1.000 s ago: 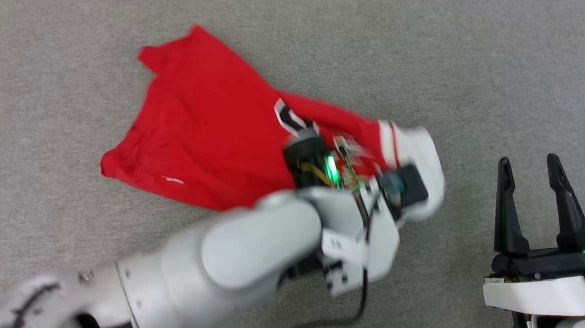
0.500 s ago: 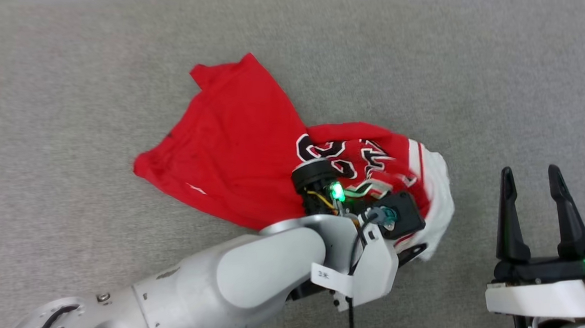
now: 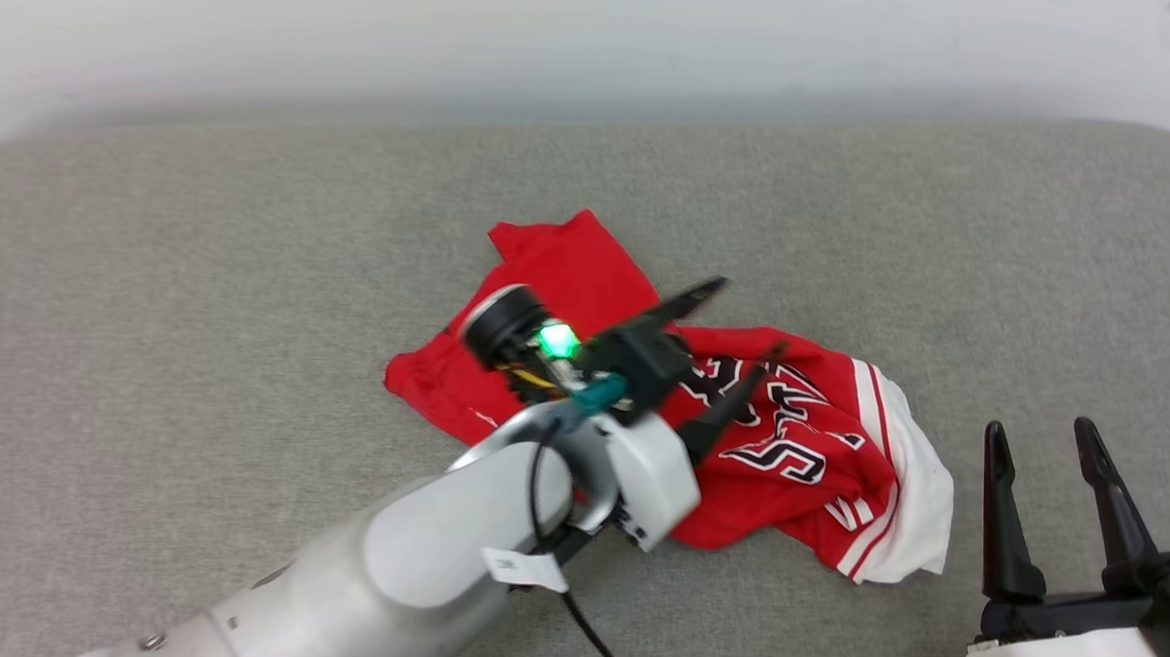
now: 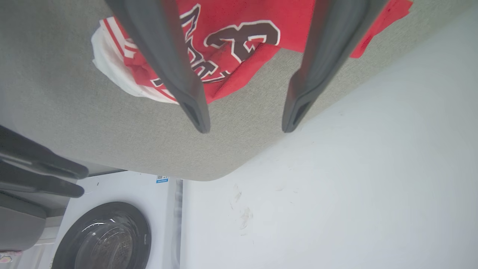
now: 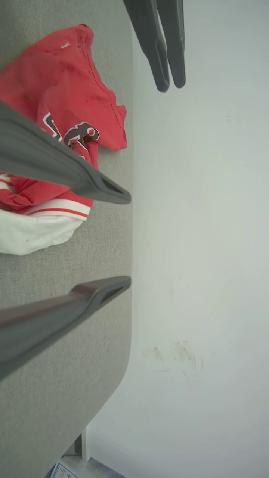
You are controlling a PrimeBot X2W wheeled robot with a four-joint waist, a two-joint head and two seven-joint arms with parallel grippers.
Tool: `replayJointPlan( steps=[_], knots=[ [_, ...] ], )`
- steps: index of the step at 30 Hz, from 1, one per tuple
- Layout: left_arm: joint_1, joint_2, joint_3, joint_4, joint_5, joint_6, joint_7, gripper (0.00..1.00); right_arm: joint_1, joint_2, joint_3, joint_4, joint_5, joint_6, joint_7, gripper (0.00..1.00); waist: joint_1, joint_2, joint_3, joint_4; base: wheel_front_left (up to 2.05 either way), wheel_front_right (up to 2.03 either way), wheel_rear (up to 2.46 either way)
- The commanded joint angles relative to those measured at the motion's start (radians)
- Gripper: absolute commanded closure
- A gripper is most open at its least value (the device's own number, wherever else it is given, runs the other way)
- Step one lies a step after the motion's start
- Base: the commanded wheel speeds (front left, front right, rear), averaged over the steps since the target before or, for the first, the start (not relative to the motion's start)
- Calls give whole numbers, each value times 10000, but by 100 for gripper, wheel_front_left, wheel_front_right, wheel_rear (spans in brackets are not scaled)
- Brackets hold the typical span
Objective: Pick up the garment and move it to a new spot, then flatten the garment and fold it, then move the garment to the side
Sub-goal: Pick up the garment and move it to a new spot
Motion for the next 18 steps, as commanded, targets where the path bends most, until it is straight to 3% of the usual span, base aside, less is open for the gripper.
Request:
replayJointPlan(
  steps=[1, 10, 18],
  knots=[
    [335, 210, 313, -108, 3, 374, -180, 0, 183, 19, -12, 29, -37, -7, -21, 0, 1, 0, -369, 279, 0, 0, 0],
    [2248, 1308, 2635, -1563, 890, 2255, -346, 0, 544, 19, -15, 86, 30, -7, -21, 0, 1, 0, -930, 699, 0, 0, 0],
    [4587, 1714, 5140, -3111, 2138, 3089, -349, 0, 720, 19, -58, 159, 201, -7, -21, 0, 1, 0, -1226, 937, 0, 0, 0]
  ],
)
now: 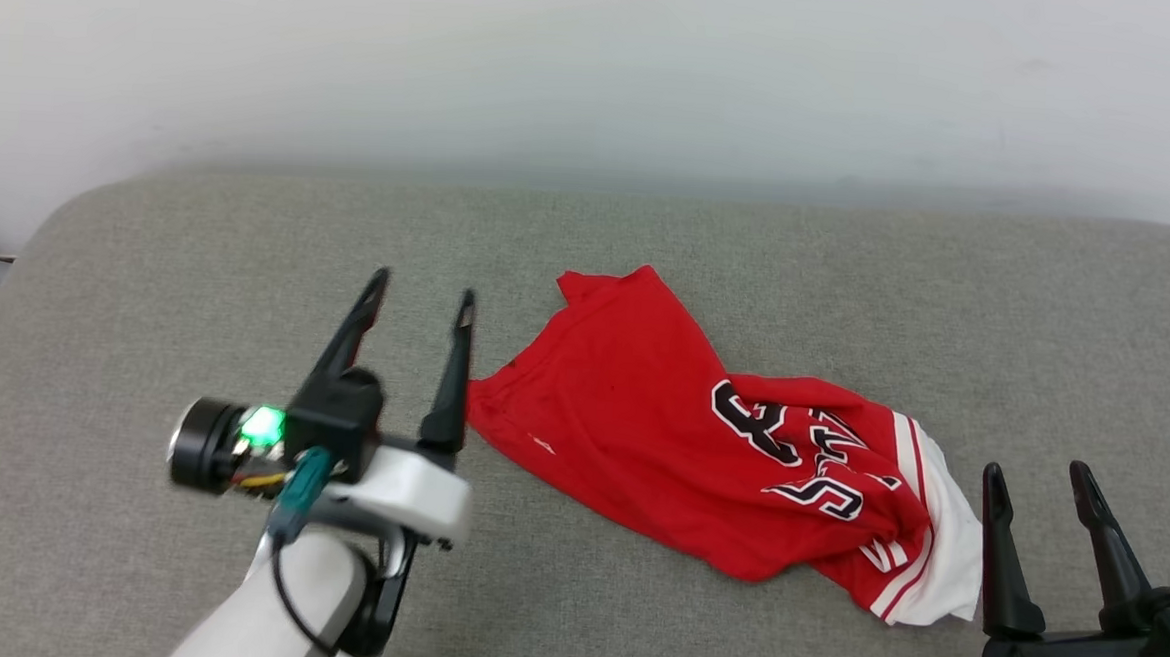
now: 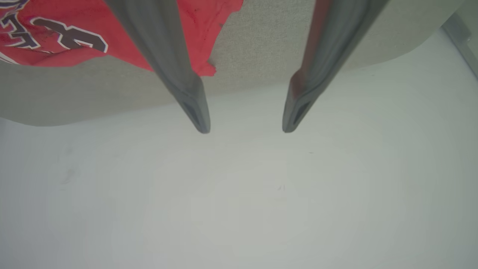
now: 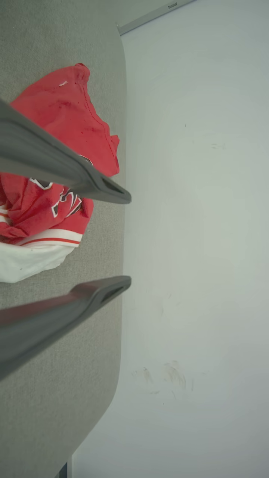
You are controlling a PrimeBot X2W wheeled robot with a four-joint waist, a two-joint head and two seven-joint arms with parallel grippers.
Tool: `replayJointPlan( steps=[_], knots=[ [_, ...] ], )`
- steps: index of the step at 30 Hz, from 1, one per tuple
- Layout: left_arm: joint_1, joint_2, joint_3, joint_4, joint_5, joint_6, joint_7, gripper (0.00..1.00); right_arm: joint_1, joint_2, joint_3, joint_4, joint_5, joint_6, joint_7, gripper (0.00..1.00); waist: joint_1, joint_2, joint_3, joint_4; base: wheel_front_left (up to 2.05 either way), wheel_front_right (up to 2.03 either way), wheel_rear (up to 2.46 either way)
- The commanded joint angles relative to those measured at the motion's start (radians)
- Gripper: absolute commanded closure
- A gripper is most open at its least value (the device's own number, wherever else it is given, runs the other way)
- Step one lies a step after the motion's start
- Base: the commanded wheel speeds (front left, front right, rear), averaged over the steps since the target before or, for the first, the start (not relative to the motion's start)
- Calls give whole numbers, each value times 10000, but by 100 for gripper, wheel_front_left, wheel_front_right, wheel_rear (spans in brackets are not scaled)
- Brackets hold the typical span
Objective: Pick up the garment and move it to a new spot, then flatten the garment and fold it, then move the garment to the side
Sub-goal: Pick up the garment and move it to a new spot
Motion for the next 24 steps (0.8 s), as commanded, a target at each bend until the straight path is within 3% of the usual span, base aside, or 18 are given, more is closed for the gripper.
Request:
replayJointPlan(
  steps=[1, 9, 19, 24],
  knots=[
    [669, -66, 561, -302, 142, 98, -24, 0, 120, 18, -21, 28, 136, -7, -21, 0, 1, -1, -93, 58, 0, 0, 0],
    [2845, -627, 2575, -1042, 876, -343, -25, 0, 299, 19, -116, 165, 428, -7, -21, 0, 1, -1, -296, 129, 0, 0, 0],
    [4308, -1487, 3949, -796, 1847, -1583, -26, 0, 590, 18, -129, 445, 797, -7, -21, 0, 1, -1, -393, 40, 0, 0, 0],
    [4617, -1915, 4372, -675, 2284, -1998, -26, 0, 794, 18, -43, 639, 819, -7, -21, 0, 1, -1, -433, -3, 0, 0, 0]
  ],
)
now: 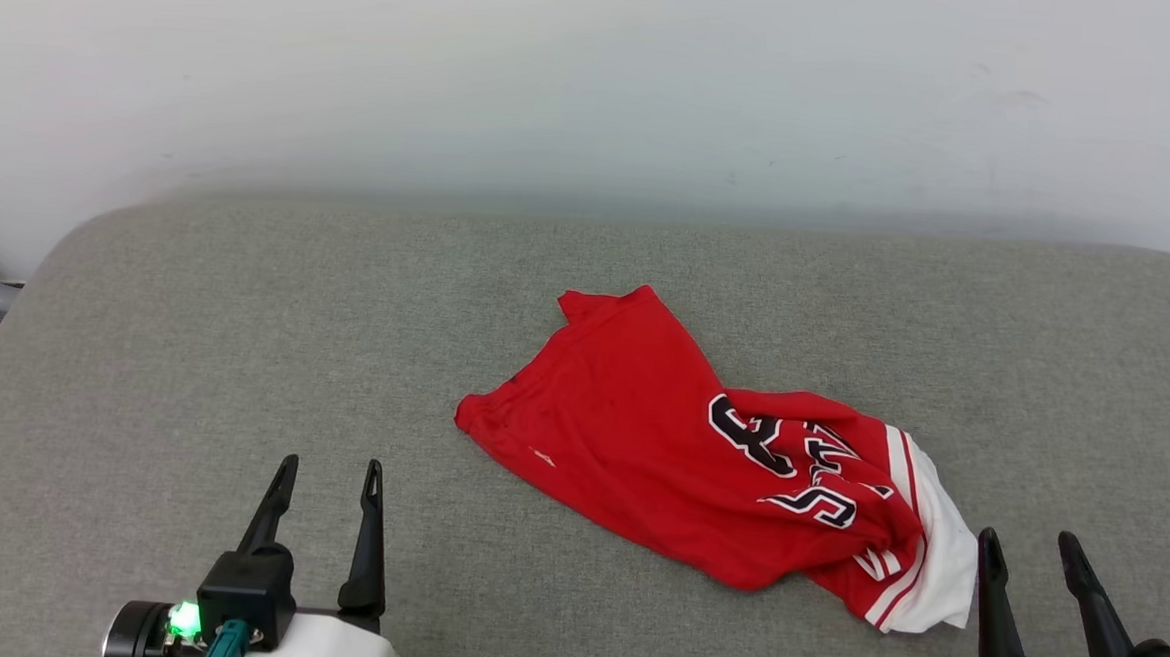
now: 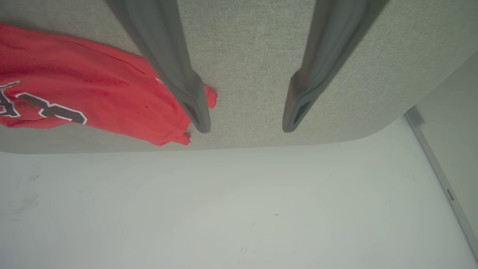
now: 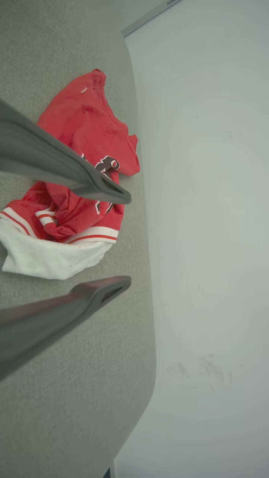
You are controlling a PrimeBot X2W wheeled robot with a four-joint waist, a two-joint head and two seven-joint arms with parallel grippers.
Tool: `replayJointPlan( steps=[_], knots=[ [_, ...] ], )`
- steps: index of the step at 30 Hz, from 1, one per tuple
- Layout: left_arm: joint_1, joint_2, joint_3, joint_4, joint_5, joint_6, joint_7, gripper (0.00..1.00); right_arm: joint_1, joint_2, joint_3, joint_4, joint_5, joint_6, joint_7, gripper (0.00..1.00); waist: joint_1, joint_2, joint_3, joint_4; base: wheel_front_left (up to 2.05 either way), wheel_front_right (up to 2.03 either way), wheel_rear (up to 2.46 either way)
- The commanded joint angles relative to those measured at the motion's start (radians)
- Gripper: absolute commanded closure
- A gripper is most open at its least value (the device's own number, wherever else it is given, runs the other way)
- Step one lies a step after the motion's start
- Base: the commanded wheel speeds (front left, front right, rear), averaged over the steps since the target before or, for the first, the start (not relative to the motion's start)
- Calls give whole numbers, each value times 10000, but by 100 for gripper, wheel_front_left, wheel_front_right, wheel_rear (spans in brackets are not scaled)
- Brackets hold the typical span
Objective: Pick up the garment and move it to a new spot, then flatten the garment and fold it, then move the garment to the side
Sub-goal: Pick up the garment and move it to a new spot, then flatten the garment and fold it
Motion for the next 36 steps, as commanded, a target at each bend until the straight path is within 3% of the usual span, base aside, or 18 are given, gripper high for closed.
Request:
replayJointPlan(
  steps=[1, 15, 27, 31, 36],
  knots=[
    [158, -162, 190, 51, 163, -172, -26, 0, 172, 16, 29, 79, 16, -7, -21, 0, 0, -1, -16, -14, 0, 0, 0],
    [446, -774, 963, 502, 827, -936, -26, 0, 403, 18, 229, 569, -40, -7, -21, 0, 0, -1, -55, -54, 0, 0, 0],
    [437, -1112, 1403, 714, 1185, -1283, -26, 0, -140, 15, -174, 181, -446, -7, -20, 0, 0, -1, -57, -52, 0, 0, 0],
    [330, -1197, 1465, 688, 1257, -1342, -26, 0, -842, -380, -605, -186, -610, -7, -20, 0, 0, -1, 34, -55, 0, 0, 0],
    [110, -1261, 1521, 628, 1303, -1403, -26, 0, -2128, -1434, -853, -439, -405, -7, -20, 0, 0, -1, 247, -20, 0, 0, 0]
  ],
)
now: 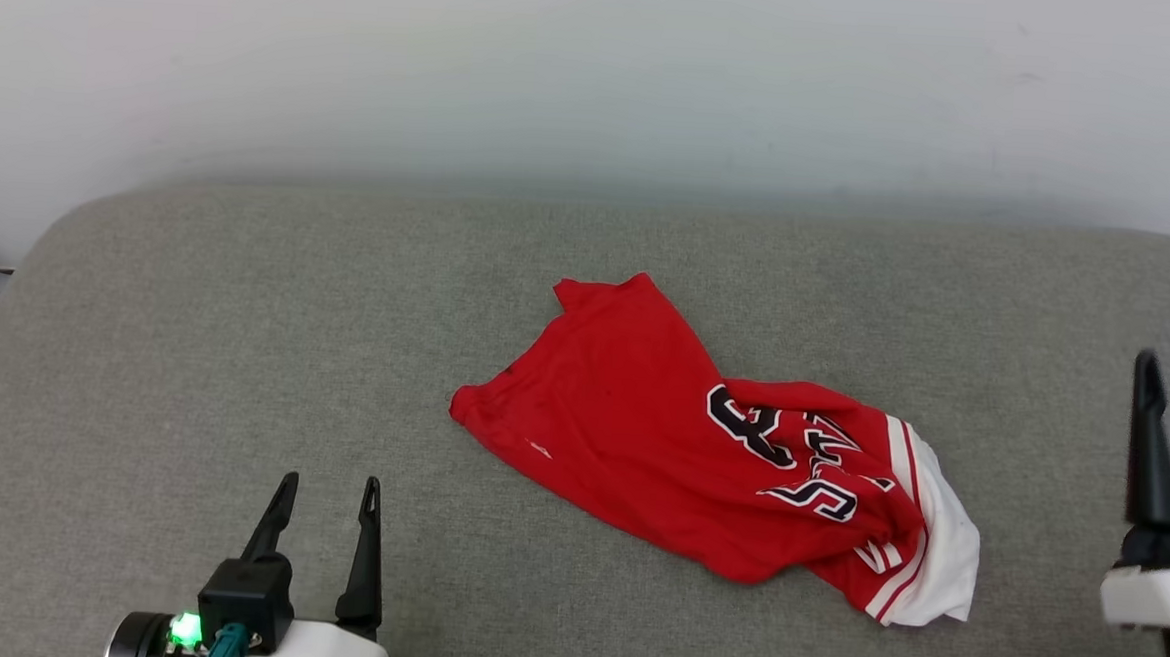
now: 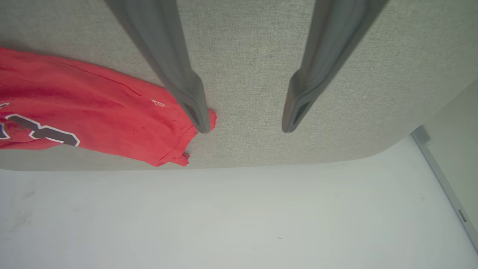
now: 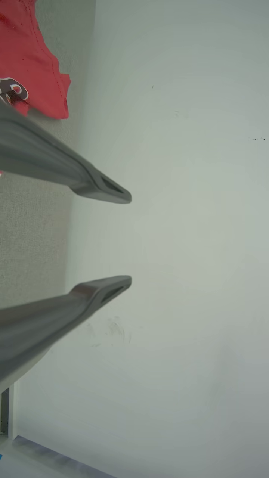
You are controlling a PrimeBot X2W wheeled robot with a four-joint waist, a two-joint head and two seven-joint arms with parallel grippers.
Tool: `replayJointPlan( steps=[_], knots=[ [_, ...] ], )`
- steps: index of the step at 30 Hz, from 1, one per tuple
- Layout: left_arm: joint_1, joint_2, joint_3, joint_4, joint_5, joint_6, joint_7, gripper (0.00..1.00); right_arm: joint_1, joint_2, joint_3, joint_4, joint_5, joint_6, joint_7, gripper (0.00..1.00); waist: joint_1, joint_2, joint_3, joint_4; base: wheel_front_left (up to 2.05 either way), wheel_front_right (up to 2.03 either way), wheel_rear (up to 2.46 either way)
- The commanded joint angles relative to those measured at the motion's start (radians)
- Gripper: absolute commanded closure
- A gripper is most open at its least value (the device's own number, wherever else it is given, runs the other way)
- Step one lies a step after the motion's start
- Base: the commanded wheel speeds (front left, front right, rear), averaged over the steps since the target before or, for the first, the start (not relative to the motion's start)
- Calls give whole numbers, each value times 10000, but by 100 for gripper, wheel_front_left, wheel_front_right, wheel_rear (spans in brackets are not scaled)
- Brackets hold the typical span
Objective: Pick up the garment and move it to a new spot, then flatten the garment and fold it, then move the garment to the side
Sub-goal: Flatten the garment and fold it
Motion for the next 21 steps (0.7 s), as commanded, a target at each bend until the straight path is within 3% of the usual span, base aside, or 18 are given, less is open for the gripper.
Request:
replayJointPlan(
  steps=[1, 5, 8, 16, 21],
  knots=[
    [-200, -52, 23, -52, 60, -33, -26, 0, -421, -381, 77, 60, 172, -7, -20, 0, 0, -1, 117, 33, 0, 0, 0],
    [-365, -68, 94, -125, 78, -64, -26, 0, -1261, -1466, 784, 407, 493, -10, 22, 0, 0, -1, 368, 75, 0, 0, 0],
    [-517, -95, 133, -163, 111, -78, -26, 0, -1903, -2444, 1602, 749, 1028, -8, 776, 0, 0, -1, 571, 112, 0, 0, 0],
    [-931, -158, 134, -262, 170, -167, -26, 0, -2837, -4898, 4190, 1263, 3556, -8, 4809, 0, 0, -1, 1156, 301, 0, 0, 0],
    [-1183, -188, 49, -336, 155, -188, -26, 0, -3028, -5827, 5213, 1363, 4953, -8, 7378, 0, 0, -1, 1555, 505, 0, 0, 0]
  ],
)
